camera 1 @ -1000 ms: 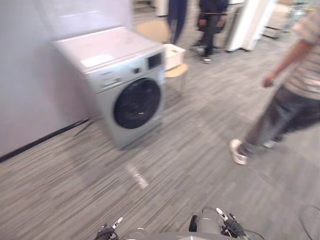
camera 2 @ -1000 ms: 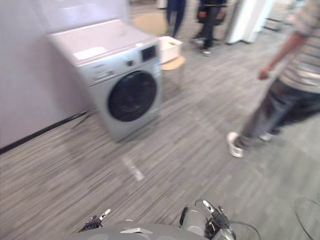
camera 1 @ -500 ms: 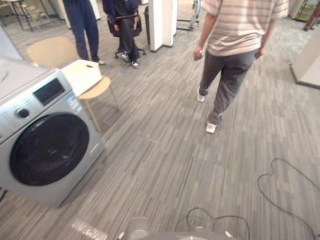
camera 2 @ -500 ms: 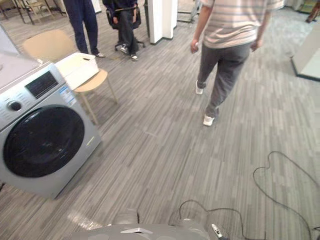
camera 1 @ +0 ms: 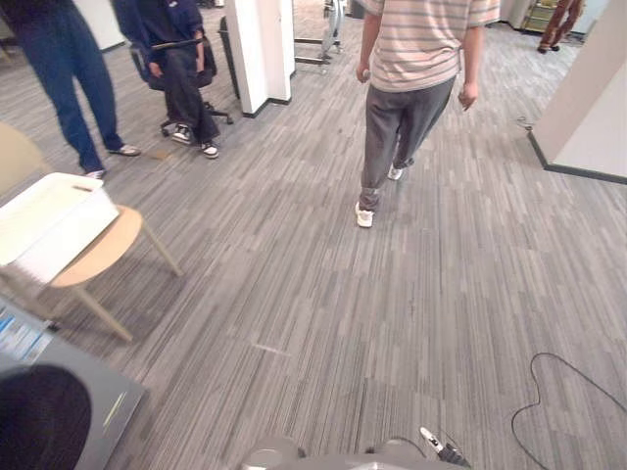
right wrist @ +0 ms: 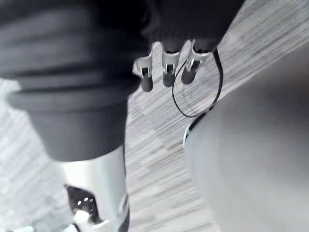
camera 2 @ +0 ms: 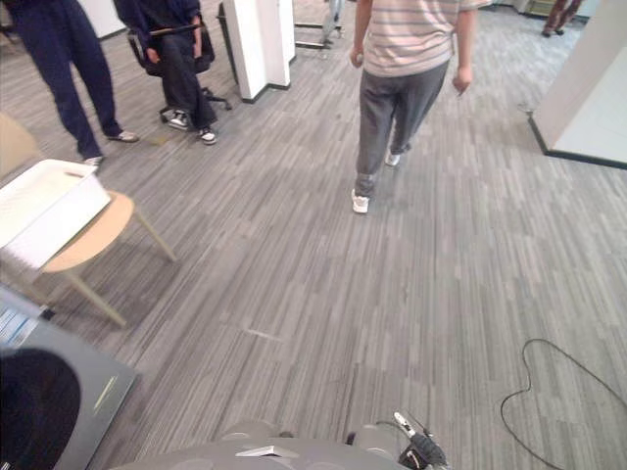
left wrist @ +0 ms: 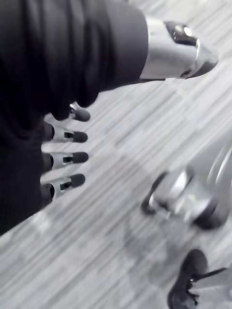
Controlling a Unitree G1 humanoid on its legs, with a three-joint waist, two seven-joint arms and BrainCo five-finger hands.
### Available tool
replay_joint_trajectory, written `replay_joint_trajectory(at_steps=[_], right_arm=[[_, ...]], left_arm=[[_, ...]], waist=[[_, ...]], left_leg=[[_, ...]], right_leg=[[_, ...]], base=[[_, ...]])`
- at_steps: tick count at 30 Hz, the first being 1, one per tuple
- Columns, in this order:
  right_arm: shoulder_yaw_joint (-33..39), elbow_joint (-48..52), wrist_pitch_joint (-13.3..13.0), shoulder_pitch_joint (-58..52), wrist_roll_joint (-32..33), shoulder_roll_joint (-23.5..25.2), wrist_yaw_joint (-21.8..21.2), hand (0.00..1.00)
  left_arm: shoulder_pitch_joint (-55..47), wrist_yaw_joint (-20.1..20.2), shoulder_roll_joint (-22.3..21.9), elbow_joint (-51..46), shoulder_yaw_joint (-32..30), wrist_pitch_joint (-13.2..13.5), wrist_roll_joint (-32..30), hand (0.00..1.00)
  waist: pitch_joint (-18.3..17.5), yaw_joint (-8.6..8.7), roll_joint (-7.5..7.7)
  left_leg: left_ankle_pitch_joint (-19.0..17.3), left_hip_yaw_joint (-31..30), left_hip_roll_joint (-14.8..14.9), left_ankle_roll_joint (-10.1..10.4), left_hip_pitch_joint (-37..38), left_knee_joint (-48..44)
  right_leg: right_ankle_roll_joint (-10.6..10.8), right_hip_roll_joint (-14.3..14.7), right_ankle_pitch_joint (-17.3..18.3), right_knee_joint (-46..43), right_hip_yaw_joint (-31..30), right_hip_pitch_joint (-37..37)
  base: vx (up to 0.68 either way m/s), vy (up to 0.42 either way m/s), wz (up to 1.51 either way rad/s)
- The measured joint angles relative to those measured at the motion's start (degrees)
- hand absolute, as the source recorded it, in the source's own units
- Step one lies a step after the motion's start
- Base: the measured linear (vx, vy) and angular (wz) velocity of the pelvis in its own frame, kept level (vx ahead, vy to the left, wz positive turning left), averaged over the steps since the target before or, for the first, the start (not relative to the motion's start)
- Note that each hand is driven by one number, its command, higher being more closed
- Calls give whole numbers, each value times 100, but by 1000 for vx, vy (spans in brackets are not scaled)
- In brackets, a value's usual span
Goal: Organize washtable
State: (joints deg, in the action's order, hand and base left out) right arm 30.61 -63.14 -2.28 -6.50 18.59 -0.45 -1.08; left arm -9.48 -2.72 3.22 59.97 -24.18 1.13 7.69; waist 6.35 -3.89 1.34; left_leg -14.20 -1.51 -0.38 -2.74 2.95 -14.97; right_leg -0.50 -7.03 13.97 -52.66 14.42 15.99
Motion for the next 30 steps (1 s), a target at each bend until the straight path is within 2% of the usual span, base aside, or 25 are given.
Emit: replay_joint_trajectory(at_steps=[1, 3, 4, 5, 6, 7, 8, 9, 10, 11, 12, 14, 16, 17, 18, 19, 20, 21, 22, 23, 24, 25, 27, 28, 30], right_arm=[[127, 46, 21, -50, -4, 47, 2, 0], [194, 46, 55, -274, 20, 100, 59, 0], [287, 52, 93, -429, 89, 98, 90, 0], [310, 61, 134, -503, 123, 59, 118, 0], [307, 13, 174, -557, 178, -1, 120, 0], [394, 15, 182, -572, 233, -4, 113, 0], [588, 30, 181, -596, 272, -70, 112, 0], [562, 97, 174, -468, 273, -153, 107, 0], [561, 139, 171, -389, 273, -153, 109, 0], [552, 202, 149, -240, 349, -129, 126, 0], [482, 151, 143, -95, 522, -102, 148, 0], [130, 65, 103, 361, 612, -75, 181, 0], [-94, 36, 31, 740, 743, -84, 200, 0], [-222, 10, -17, 978, 737, -126, 209, 0], [-324, 18, -40, 1071, 731, -103, 211, 0], [-441, -18, -82, 1115, 729, -90, 221, 0], [-509, -28, -85, 1103, 725, -55, 223, 0], [-547, -53, -82, 1052, 714, 56, 172, 0], [-515, -130, -75, 1039, 668, 49, 164, 0], [-464, -169, -77, 1010, 659, 49, 161, 0], [-315, -220, -74, 935, 605, 72, 155, 0], [-317, -229, -70, 802, 463, 78, 122, 0], [-301, -176, -53, 552, 446, 78, 79, 0], [-271, -37, -72, 417, 377, 23, 51, 0], [-85, 79, -75, 154, 254, 31, 2, 0]], left_arm=[[411, -5, 3, -9, 198, 73, 80, 0], [704, 59, -151, -160, 281, 140, 115, 0], [745, 97, -368, -233, 231, 174, 119, 0], [684, 104, -475, -216, 235, 204, 116, 0], [604, 110, -578, -121, 178, 207, 94, 0], [583, 116, -647, -61, 129, 190, 89, 0], [542, 140, -743, -39, -87, 142, 67, 0], [479, 173, -739, 5, -329, 96, 38, 0], [387, 154, -705, 86, -359, 96, 38, 0], [343, 159, -696, 191, -423, 66, 92, 0], [325, 166, -573, 173, -456, 126, 92, 0], [167, 161, -348, 191, -387, 105, -20, 0], [18, 155, -323, 186, -395, 75, -15, 0], [-106, 152, -325, 285, -406, 43, -12, 0], [-227, 147, -353, 284, -403, 3, -15, 0], [-448, 123, -371, 319, -394, -57, -14, 0], [-531, 103, -385, 373, -394, -91, -13, 0], [-616, 100, -295, 504, -477, -94, -12, 0], [-602, 79, -253, 563, -520, -99, -9, 0], [-594, 76, -259, 564, -504, -100, -3, 0], [-544, 86, -239, 517, -432, -96, 39, 0], [-536, 87, -159, 504, -325, -108, 53, 0], [-475, 90, -59, 457, -191, -113, 49, 0], [-345, 88, -45, 276, -61, -109, 54, 0], [198, 96, -66, 11, 233, -39, 83, 0]], waist=[[11, 129, -6], [-7, 149, 34], [-67, 192, -33], [-163, 266, -175], [-245, 363, -240], [-275, 372, -310], [-359, 350, -594], [-352, 314, -745], [-290, 265, -700], [-209, 149, -733], [-93, 44, -602], [15, -51, -337], [11, -179, -282], [4, -251, -269], [-21, -316, -306], [-51, -441, -264], [-98, -455, -257], [-218, -448, 40], [-192, -437, 137], [-171, -433, 178], [-77, -424, 253], [-10, -319, 276], [32, -173, 166], [38, -108, 47], [61, -48, -111]], left_leg=[[-245, -145, 166, 66, 349, 146], [-657, -207, 228, 109, 814, 239], [-1002, -254, 307, 105, 1166, 277], [-1111, -283, 457, 80, 1343, 327], [-1199, -377, 540, -38, 1308, -518], [-1159, -420, 607, 3, 1061, -1247], [-482, -500, 828, 147, 492, -2776], [1127, -528, 881, 389, 25, -3813], [1448, -499, 888, 559, -175, -4279], [1198, -292, 974, 418, -609, -5071], [783, -59, 927, 390, -1001, -5406], [167, 365, 728, 357, -1807, -4760], [67, 535, 631, 360, -2399, -3470], [337, 515, 518, 542, -2512, -1600], [713, 456, 485, 592, -2581, -547], [1390, 365, 385, 677, -2582, -576], [1734, 320, 269, 433, -2517, -661], [1417, 431, 48, 210, -2478, -829], [1143, 468, -112, 60, -2323, -1002], [993, 499, -190, -19, -2195, -1020], [678, 541, -331, -129, -1814, -986], [429, 493, -456, -238, -1336, -924], [232, 336, -489, -303, -658, -676], [104, 213, -414, -310, -165, -344], [-200, -46, -184, -294, 439, -25]], right_leg=[[196, -29, -184, 1633, 458, 261], [371, -108, -724, 3669, 637, 356], [388, -146, -804, 3958, 396, 583], [334, -73, -773, 3825, 377, 663], [39, 23, -1209, 3398, 314, 660], [-125, 105, -1524, 3320, 301, 586], [-464, 358, -1554, 3106, 374, 439], [-557, 604, -1195, 3046, 289, 168], [-673, 701, -1049, 3104, 185, -25], [-826, 885, -802, 3358, 17, -572], [-847, 907, -622, 3657, -122, -1213], [-769, 793, -415, 4246, -328, -2180], [-646, 736, -200, 4521, -526, -2539], [-485, 664, 10, 4656, -646, -2840], [-407, 658, 188, 4736, -763, -3079], [-265, 598, 385, 4708, -941, -3410], [-265, 509, 398, 4649, -1004, -3529], [-146, 210, 395, 4014, -1067, -3290], [216, 28, 171, 2811, -1218, -2856], [443, -44, -78, 2085, -1335, -2590], [665, -150, -1070, 566, -1570, -2029], [699, -302, -1527, -625, -1504, -1569], [410, -328, -1286, -1412, -1257, -1091], [224, -265, -964, -1442, -1032, -640], [168, -203, -477, -383, -337, 98]], base=[[103, -49, 50], [614, -245, 43], [841, -377, 33], [1012, -357, 45], [813, -280, 40], [878, -329, 29], [521, -329, -28], [387, -265, -52], [131, -144, -72], [-58, -29, -52], [-130, 12, -44], [-380, 100, -41], [-608, 164, -57], [-681, 214, -64], [-392, 215, -74], [38, 164, -58], [548, 121, -34], [792, 114, 5], [795, 103, 16], [634, 120, 17], [458, 75, 19], [402, 36, 29], [157, -24, 26], [-43, -28, 15], [-225, -27, 36]])
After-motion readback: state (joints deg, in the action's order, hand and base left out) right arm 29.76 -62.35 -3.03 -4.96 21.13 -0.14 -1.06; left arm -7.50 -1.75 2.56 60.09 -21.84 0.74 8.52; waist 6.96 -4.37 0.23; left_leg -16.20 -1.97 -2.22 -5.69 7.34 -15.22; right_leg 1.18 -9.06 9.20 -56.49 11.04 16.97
